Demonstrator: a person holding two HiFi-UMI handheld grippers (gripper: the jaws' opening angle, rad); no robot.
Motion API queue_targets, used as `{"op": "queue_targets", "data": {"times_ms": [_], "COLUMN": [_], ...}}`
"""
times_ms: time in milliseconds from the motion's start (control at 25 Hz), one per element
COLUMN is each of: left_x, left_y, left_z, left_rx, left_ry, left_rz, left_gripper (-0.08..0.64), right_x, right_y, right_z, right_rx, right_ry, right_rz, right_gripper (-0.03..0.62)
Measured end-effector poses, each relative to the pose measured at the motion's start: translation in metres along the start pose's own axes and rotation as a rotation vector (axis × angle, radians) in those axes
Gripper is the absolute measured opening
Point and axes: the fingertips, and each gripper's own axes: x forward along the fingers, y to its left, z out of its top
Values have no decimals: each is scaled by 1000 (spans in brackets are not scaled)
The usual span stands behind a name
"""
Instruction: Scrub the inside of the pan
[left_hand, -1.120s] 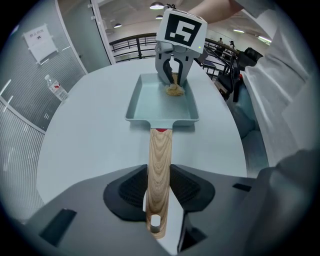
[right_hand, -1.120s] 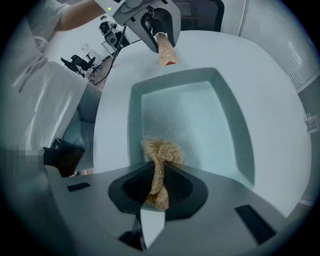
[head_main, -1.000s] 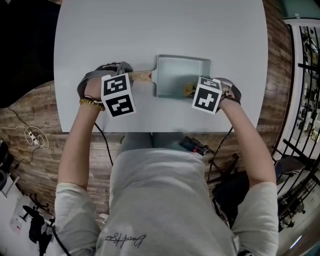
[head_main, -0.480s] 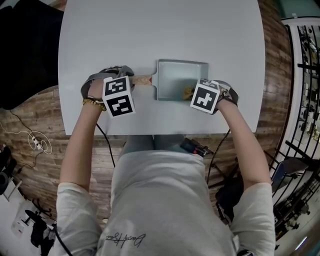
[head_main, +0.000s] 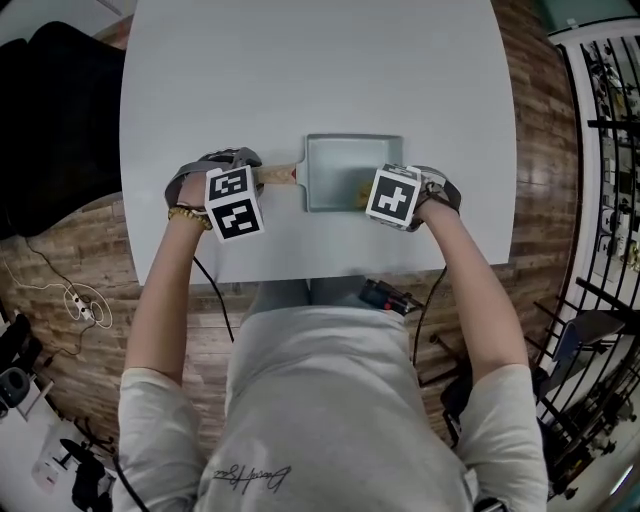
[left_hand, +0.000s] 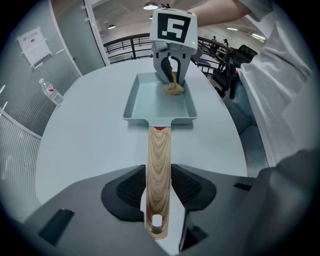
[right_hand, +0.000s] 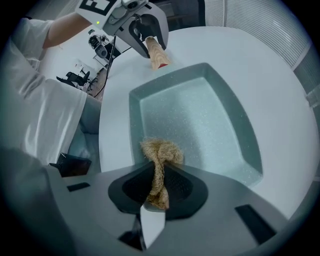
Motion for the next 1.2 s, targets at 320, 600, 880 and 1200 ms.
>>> {"op": "queue_targets", "data": {"times_ms": [320, 600, 880, 1200], "left_x": [-5, -23, -52, -93], "left_y": [1, 6, 1, 8], "left_z": [-1, 6, 26, 54], "left_rx": [-2, -19, -85, -270], "left_ry": [-10, -71, -203, -411], "left_rz": [8, 29, 100, 305], "left_gripper": [186, 184, 145, 18], "right_x": [-10, -24, -52, -76], "right_y": [2, -1, -2, 17], "right_z": [5, 19, 19, 25], "right_rx": [77, 167, 246, 333], "right_ry": [-109, -251, -395, -561], "right_rz": [-43, -92, -182, -238], "right_gripper": [69, 69, 69, 69]}}
